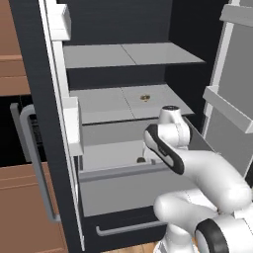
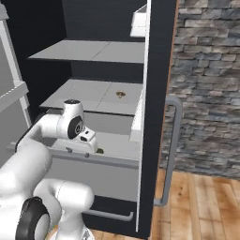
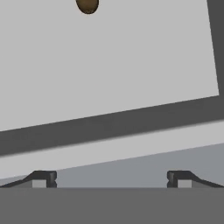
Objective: Fully open the fridge drawer.
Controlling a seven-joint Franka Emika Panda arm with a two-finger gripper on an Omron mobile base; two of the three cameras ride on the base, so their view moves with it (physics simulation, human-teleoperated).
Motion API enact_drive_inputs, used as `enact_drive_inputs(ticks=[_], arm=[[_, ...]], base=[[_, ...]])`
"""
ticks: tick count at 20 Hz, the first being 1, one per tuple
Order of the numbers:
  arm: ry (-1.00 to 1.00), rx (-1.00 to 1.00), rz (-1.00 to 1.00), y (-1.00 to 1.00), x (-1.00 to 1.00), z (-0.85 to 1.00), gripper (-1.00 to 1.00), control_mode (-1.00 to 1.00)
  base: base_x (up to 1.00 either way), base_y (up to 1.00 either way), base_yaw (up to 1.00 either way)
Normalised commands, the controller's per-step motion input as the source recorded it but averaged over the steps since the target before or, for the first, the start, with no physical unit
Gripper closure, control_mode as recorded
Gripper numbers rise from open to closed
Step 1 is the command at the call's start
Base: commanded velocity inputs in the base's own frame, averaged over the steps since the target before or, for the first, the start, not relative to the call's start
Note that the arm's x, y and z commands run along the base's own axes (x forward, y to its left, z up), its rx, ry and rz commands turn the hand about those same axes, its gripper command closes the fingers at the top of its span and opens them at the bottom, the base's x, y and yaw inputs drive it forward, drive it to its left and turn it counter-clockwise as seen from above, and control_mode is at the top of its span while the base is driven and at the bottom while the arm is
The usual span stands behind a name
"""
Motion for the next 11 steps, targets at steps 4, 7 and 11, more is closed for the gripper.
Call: enact_drive_inputs(ticks=[4, 7, 11], arm=[[0.00, 0.00, -0.03, -0.01, -0.69, -0.09, -1.00, -1.00], [0.00, 0.00, -0.03, -0.02, -0.73, -0.02, -1.00, -1.00], [-0.01, 0.00, -0.03, 0.00, -0.74, 0.00, -1.00, -1.00]], base=[[0.00, 0.00, 0.00], [0.00, 0.00, 0.00], [0.00, 0.00, 0.00]])
